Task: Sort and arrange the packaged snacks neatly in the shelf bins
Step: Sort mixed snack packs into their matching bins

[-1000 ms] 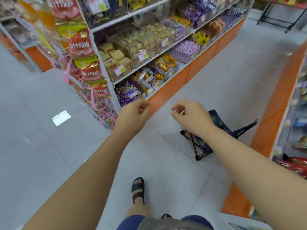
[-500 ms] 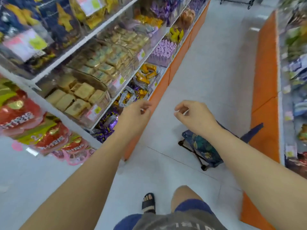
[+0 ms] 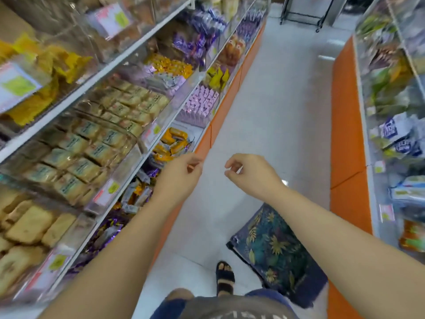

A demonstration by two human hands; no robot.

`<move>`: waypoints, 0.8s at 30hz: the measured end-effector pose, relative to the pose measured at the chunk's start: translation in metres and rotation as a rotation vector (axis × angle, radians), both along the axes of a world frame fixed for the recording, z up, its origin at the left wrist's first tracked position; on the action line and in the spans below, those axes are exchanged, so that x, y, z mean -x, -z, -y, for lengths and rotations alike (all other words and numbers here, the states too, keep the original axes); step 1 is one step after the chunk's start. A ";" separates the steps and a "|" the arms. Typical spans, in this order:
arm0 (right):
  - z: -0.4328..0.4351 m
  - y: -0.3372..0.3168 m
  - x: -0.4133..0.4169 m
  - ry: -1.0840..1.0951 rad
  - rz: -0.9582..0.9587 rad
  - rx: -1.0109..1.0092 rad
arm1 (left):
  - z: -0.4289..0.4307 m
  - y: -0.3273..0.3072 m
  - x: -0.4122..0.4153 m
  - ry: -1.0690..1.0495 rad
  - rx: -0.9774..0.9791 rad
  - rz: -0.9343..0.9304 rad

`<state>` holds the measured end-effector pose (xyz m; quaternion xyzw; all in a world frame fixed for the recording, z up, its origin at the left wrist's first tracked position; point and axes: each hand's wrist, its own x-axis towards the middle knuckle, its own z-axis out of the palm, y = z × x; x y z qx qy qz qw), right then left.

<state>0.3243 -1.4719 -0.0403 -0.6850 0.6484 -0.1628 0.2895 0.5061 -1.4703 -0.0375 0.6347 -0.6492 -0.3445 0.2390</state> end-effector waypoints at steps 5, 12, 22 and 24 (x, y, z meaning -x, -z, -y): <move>0.076 0.003 0.007 -0.050 -0.024 -0.002 | 0.060 0.006 0.009 -0.033 -0.028 -0.047; 0.176 0.018 -0.013 -0.123 -0.052 -0.027 | 0.149 0.030 -0.014 -0.091 -0.068 0.005; 0.289 0.006 -0.048 -0.329 -0.117 -0.021 | 0.254 0.030 -0.034 -0.170 -0.106 0.045; 0.311 0.008 -0.054 -0.387 -0.133 -0.014 | 0.263 0.033 -0.038 -0.225 -0.127 0.054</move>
